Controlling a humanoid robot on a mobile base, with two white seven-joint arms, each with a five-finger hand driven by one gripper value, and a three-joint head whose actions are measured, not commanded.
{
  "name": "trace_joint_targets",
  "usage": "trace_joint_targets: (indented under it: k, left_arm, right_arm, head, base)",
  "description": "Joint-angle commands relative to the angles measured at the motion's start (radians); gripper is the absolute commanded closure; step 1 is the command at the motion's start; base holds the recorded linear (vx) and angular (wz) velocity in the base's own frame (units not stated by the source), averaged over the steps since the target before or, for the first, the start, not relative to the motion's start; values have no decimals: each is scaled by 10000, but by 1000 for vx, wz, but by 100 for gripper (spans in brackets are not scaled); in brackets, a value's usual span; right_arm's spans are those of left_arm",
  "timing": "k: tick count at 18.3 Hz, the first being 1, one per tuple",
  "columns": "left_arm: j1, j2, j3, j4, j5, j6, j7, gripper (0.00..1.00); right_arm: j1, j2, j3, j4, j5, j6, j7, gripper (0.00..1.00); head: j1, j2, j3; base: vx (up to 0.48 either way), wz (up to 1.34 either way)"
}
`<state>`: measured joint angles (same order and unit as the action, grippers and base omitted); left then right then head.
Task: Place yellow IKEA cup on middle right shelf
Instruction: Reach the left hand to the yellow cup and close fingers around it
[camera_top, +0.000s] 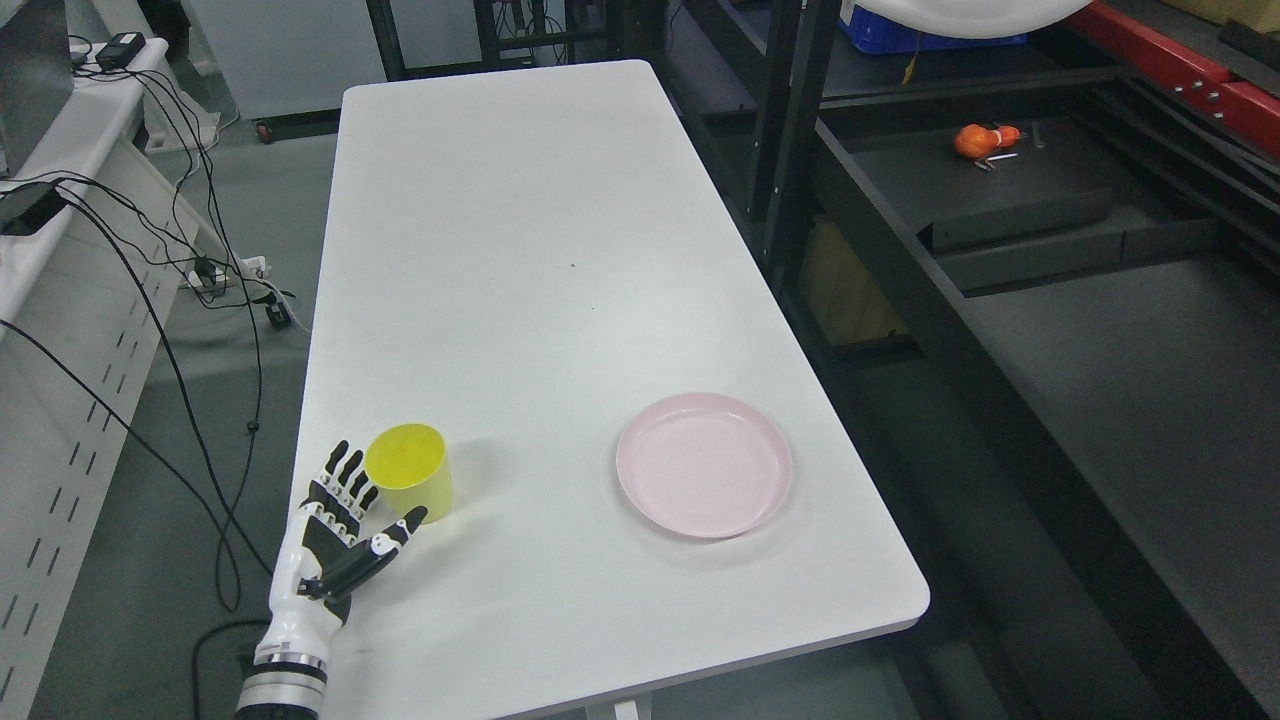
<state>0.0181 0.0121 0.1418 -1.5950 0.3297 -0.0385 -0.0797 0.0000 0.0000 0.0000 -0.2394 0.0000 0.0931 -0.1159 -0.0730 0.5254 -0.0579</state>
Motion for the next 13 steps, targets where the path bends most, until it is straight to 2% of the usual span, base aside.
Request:
trace_joint_targets:
  k: [1, 7, 11, 13]
  left_arm:
    - [-379, 63, -237, 380, -14, 567, -369, 1]
    - [-1528, 63, -176, 517, -29, 2040, -353, 1]
    - [-2066, 63, -114, 1329, -75, 2318, -338, 1]
    - [-2114, 78, -99, 1484, -91, 2318, -353, 10]
  right_arm:
    - [138, -175, 169, 1, -245, 5, -6, 1]
    - [138, -175, 169, 1, -245, 5, -6, 1]
    - [138, -175, 169, 1, -245, 5, -6, 1]
    - [138, -175, 169, 1, -245, 5, -6, 1]
  head:
    - [0, 0, 0]
    - [0, 0, 0]
    - [0, 1, 0]
    - [0, 1, 0]
  base:
    - [0, 0]
    - [0, 10]
    - [0, 4]
    - [0, 0]
